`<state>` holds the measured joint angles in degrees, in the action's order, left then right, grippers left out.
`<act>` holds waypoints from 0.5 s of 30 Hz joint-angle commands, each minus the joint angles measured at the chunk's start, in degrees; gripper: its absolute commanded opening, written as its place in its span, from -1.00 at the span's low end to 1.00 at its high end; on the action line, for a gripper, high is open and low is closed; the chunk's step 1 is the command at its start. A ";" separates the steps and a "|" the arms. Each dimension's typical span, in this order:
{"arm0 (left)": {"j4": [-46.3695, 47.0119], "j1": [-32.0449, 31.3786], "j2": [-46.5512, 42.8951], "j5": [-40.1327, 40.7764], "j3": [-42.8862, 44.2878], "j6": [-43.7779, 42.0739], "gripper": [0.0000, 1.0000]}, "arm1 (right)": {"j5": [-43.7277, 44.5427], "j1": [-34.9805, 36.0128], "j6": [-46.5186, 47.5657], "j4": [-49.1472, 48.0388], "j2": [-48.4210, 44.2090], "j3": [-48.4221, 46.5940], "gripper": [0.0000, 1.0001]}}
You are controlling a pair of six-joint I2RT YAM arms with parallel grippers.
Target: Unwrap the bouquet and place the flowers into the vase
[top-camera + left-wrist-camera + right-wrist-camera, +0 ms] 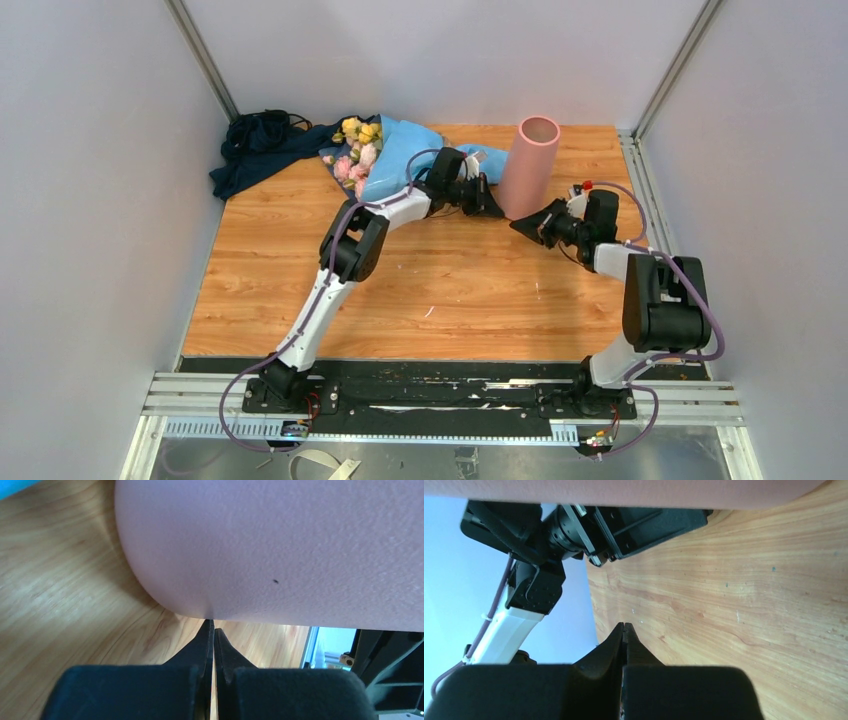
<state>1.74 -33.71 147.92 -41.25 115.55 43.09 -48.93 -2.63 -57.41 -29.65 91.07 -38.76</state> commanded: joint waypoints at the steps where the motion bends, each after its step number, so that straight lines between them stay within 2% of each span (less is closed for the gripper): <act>1: 7.01 -0.16 2.34 0.67 3.72 3.22 -1.00 | -2.05 -0.33 5.71 10.75 -1.90 -2.60 -1.00; 9: 11.97 -0.21 5.17 0.39 5.70 7.07 -1.00 | -3.10 -0.71 11.65 20.89 -1.92 -7.77 -1.00; 13: 11.97 -0.12 1.62 -0.34 0.07 4.75 -1.00 | -2.66 -0.71 11.85 20.40 -0.98 -8.31 -1.00; 15: 11.97 0.19 -1.52 -1.13 -5.80 2.73 -1.00 | -1.99 -0.58 11.60 19.77 -0.90 -8.03 -1.00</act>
<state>12.10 -33.85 151.06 -41.15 116.27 48.42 -50.96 -2.92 -47.51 -12.25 89.95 -46.24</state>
